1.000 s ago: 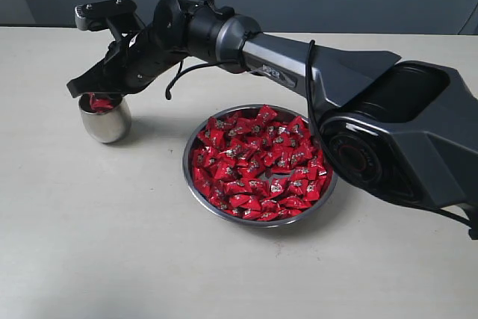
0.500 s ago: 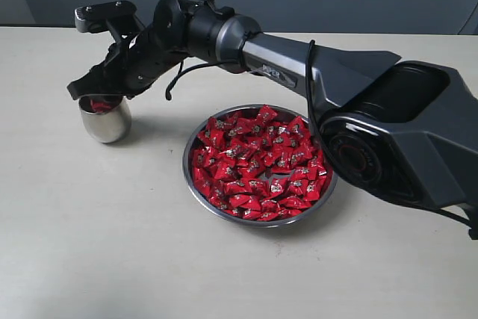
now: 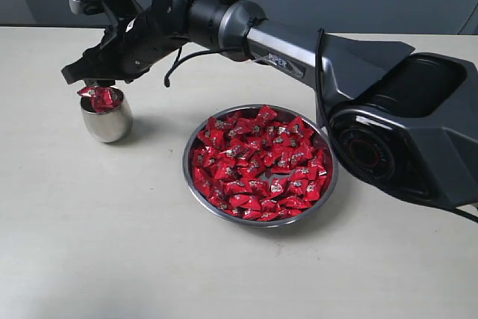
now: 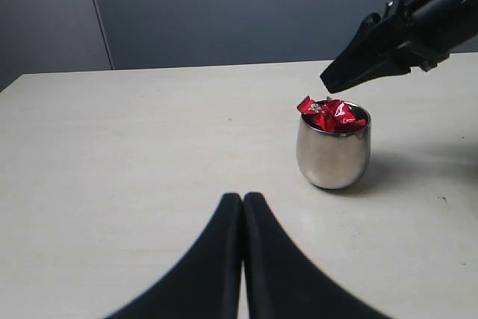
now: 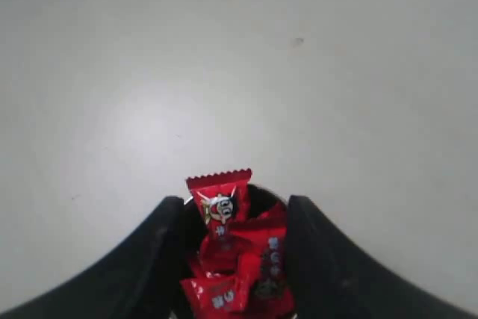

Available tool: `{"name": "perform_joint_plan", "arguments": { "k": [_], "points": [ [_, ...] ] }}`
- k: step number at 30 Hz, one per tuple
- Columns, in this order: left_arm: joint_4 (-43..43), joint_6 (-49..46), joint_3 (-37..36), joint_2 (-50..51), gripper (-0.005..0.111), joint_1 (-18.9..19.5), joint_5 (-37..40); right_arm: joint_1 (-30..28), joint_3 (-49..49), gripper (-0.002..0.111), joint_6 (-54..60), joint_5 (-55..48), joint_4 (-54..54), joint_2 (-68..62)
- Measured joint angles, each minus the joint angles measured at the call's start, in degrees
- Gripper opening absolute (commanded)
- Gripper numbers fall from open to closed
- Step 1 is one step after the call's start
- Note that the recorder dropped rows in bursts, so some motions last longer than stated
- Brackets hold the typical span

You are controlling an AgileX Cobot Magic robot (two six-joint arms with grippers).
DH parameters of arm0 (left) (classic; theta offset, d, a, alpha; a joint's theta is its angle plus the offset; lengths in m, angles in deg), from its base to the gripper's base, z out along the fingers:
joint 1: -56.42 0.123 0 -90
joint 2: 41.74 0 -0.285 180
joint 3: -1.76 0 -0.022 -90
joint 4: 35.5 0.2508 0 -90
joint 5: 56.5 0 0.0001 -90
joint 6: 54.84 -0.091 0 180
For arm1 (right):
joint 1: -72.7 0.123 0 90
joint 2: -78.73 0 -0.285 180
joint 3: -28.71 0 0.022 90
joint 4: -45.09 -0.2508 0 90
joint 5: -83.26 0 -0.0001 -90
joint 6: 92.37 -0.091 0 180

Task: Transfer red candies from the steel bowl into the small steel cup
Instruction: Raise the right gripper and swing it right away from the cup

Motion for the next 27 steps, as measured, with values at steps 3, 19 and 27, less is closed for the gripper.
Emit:
{"name": "perform_joint_plan", "arguments": {
  "k": [3, 19, 27],
  "points": [
    [0.0, 0.0, 0.0, 0.0, 0.0, 0.0, 0.0, 0.0, 0.0, 0.043, 0.0, 0.13, 0.14, 0.96],
    [0.0, 0.0, 0.0, 0.0, 0.0, 0.0, 0.0, 0.0, 0.0, 0.037, -3.09, -1.47, 9.59, 5.41],
    [0.0, 0.0, 0.0, 0.0, 0.0, 0.0, 0.0, 0.0, 0.0, -0.001, -7.52, -5.7, 16.93, 8.65]
  ]
}}
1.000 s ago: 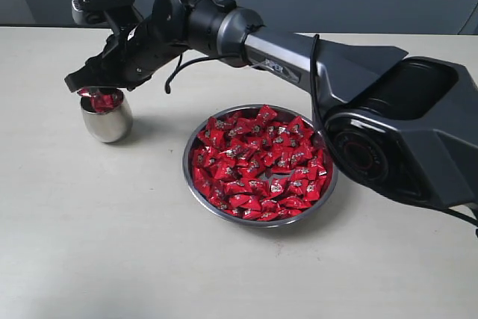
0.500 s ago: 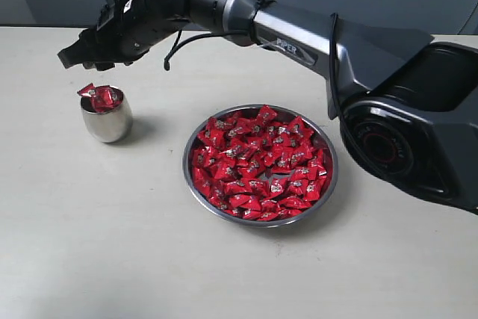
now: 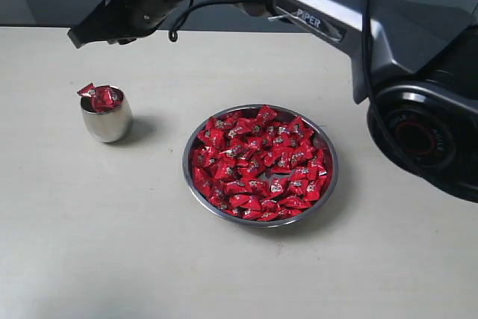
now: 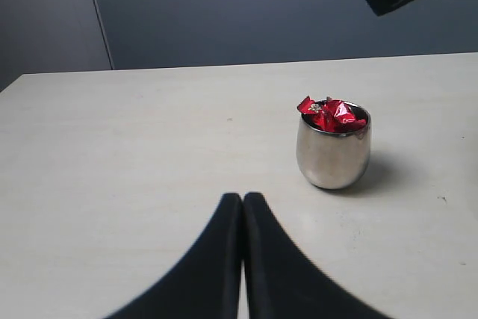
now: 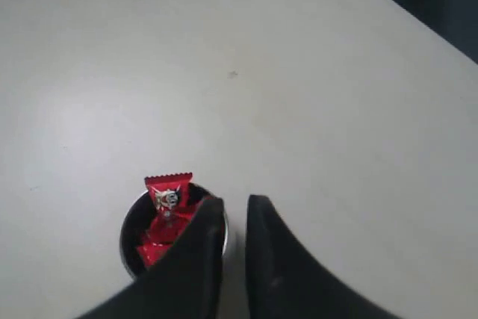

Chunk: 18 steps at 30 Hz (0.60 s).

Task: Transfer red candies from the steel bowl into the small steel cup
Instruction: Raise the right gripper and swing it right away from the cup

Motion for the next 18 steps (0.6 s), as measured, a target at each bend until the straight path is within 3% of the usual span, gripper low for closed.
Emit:
{"name": "perform_joint_plan", "arguments": {
  "k": [9, 18],
  "points": [
    [0.0, 0.0, 0.0, 0.0, 0.0, 0.0, 0.0, 0.0, 0.0, -0.001, -4.53, -5.61, 8.92, 5.95],
    [0.0, 0.0, 0.0, 0.0, 0.0, 0.0, 0.0, -1.23, 0.0, -0.001, -3.52, -9.15, 4.35, 8.95]
  ]
}}
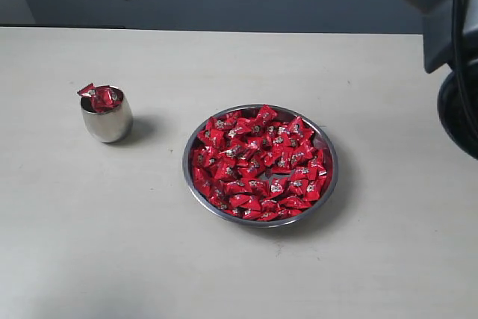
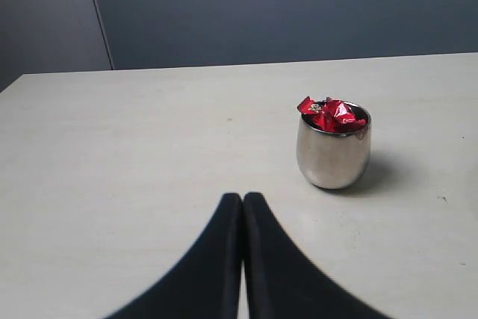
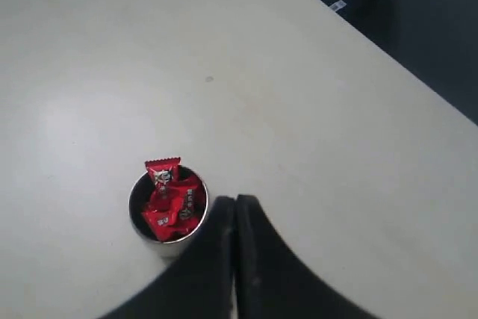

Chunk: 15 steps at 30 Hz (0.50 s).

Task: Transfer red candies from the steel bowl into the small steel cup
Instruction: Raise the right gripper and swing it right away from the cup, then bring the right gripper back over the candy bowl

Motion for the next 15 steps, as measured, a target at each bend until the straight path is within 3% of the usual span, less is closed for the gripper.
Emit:
{"name": "perform_joint_plan", "arguments": {
  "k": [15],
  "points": [
    [0.0, 0.0, 0.0, 0.0, 0.0, 0.0, 0.0, -9.67, 0.0, -0.001, 0.41, -1.98, -1.4, 7.5]
  ]
}}
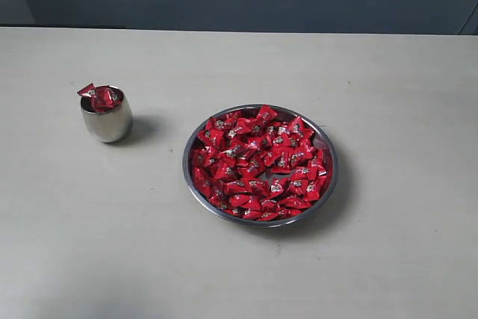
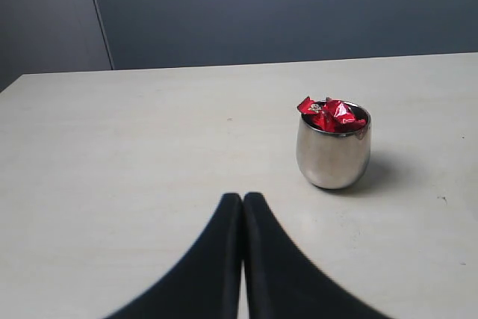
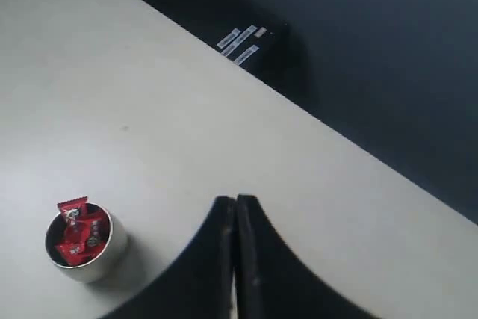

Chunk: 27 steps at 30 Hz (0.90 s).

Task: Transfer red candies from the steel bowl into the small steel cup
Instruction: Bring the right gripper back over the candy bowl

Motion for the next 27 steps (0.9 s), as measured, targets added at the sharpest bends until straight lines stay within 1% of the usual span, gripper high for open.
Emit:
{"name": "perform_joint_plan", "arguments": {
  "k": [8, 13, 16, 19, 22, 27],
  "points": [
    [0.0, 0.0, 0.0, 0.0, 0.0, 0.0, 0.0, -2.21, 0.0, -0.001, 0.0, -1.33, 0.14, 3.12],
    [0.0, 0.0, 0.0, 0.0, 0.0, 0.0, 0.0, -1.13, 0.0, -0.001, -1.21, -2.79, 0.22, 7.89],
    [0.0, 0.0, 0.0, 0.0, 0.0, 0.0, 0.0, -0.91, 1.61, -0.001, -2.6, -3.86, 3.49, 10.25],
    [0.0, 0.0, 0.0, 0.0, 0.0, 0.0, 0.0, -0.91, 9.43, -0.001, -2.96, -1.35, 4.63, 12.48],
    [0.0, 0.0, 0.0, 0.0, 0.0, 0.0, 0.0, -0.91, 24.3, -0.001, -3.55, 7.56, 4.66, 17.13],
    [0.0, 0.0, 0.0, 0.0, 0.0, 0.0, 0.0, -0.91, 42.78, -0.001, -4.36, 20.04, 4.65, 25.0]
  ]
}}
